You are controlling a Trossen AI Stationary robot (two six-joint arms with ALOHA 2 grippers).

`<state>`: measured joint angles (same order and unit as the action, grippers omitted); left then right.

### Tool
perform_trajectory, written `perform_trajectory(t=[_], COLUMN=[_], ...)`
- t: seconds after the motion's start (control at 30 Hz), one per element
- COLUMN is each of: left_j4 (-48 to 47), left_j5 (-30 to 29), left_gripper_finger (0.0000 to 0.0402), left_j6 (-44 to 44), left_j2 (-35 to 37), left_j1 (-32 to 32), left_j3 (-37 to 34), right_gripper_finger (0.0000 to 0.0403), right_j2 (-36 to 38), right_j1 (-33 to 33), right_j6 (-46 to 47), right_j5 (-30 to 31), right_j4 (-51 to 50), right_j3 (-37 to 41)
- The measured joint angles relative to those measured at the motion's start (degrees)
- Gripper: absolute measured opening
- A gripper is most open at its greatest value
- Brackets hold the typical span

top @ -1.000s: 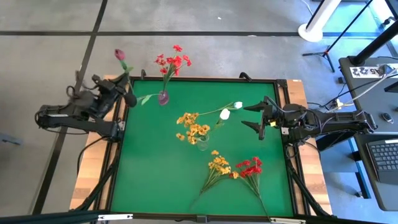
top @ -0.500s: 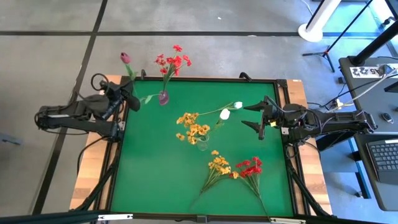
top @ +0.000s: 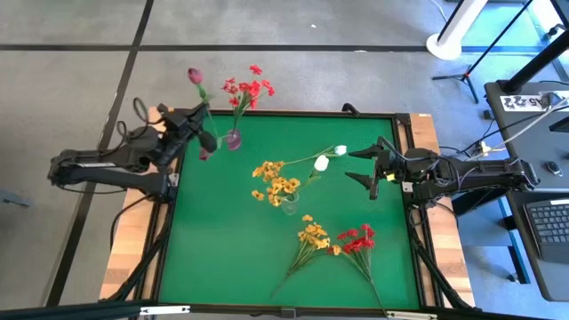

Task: Sort flowers into vase by color
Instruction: Put the red flower into the violet vase

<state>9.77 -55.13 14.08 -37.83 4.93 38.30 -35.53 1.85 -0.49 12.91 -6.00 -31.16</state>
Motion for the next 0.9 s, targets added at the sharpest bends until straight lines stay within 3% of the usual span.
perform_trajectory(t=[0.2,0.33,0.5,0.6,0.7,0.9], left_j4=[1.9,4.1,13.2,12.9,6.2,-25.6], left_j5=[5.0,3.4,1.3,-0.9,-5.0,-7.5], left_gripper_finger=[0.0000,0.0000,0.0000,0.0000,0.0000,0.0000], left_j6=[-0.2,3.3,14.7,17.8,15.9,-8.2], left_j2=[-5.6,-6.4,-2.1,2.0,6.6,13.1], left_j1=[7.5,10.1,10.1,8.6,6.9,5.6], left_j3=[0.0,0.0,0.0,0.9,1.0,0.6], right_gripper_finger=[0.0298,0.0298,0.0298,0.0298,0.0298,0.0298], right_j2=[0.0,0.0,0.0,0.0,0.0,0.0], right_j1=[0.0,0.0,0.0,0.0,0.0,0.0], right_j6=[0.0,0.0,0.1,0.2,0.2,0.2], right_j5=[0.0,0.0,0.0,0.0,0.0,0.0], right_j4=[0.0,-0.1,-0.2,-0.3,-0.3,-0.3], right_j3=[0.0,0.0,0.0,0.0,0.0,0.0])
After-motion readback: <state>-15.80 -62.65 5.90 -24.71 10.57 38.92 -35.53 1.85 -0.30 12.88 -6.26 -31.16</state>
